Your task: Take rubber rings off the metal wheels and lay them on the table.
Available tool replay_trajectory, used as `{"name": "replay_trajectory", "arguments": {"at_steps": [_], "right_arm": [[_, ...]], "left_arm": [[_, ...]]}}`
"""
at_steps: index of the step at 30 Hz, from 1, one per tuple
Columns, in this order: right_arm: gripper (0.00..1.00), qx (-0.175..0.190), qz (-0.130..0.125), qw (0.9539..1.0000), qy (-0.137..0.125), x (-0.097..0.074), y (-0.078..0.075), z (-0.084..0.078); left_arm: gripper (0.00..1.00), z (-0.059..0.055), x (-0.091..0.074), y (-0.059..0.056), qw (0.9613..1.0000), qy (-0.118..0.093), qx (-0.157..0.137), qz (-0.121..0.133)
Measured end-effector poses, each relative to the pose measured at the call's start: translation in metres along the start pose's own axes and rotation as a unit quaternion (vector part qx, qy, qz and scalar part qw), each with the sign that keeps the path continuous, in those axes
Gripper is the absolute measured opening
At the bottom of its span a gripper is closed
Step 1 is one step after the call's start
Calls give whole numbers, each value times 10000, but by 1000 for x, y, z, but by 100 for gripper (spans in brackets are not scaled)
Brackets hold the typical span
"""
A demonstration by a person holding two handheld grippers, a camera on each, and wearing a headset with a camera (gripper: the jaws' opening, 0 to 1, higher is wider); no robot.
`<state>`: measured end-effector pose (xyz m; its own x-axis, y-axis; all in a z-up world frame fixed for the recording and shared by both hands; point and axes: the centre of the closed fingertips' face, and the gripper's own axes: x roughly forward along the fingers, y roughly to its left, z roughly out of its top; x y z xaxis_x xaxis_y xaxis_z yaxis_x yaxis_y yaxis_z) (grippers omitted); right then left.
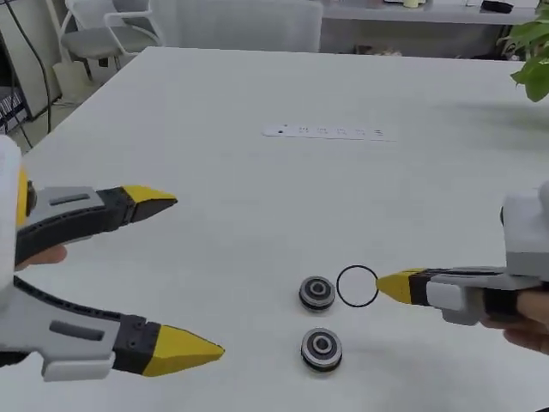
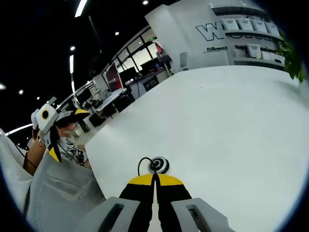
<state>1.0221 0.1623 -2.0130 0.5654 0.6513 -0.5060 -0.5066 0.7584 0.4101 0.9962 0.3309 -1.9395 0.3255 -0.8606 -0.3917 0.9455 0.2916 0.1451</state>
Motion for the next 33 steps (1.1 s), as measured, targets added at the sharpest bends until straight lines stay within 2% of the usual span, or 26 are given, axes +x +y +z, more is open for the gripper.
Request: {"name": "replay_trajectory", "arguments": {"at_steps": [5, 7, 11, 15, 20, 24, 30, 33], "right_arm": [[0, 62, -4, 9999, -125, -3, -2, 5], [0, 95, -10, 9998, -184, -5, -2, 7], [0, 116, -30, 9995, -289, -8, -2, 12], [0, 112, -43, 9992, -392, -11, -1, 17], [0, 91, -49, 9987, -493, -14, 0, 22], [0, 93, -53, 9977, -670, -19, 3, 31], [0, 139, -62, 9962, -858, -23, 5, 41], [0, 124, -55, 9953, -961, -25, 8, 47]], "left_arm": [[89, -17, -1, -7, 9995, 30, -290, 95], [89, -25, 1, -13, 9993, 101, -357, 67], [92, -35, 4, -16, 9987, 208, -452, 109], [97, -36, 7, -19, 9984, 160, -535, 95], [98, -36, 7, -20, 9979, 139, -620, 125], [99, -38, 7, -18, 9973, 118, -713, 164], [99, -41, 8, -21, 9977, 202, -636, 107], [99, -41, 8, -20, 9976, 180, -654, 128]]}}
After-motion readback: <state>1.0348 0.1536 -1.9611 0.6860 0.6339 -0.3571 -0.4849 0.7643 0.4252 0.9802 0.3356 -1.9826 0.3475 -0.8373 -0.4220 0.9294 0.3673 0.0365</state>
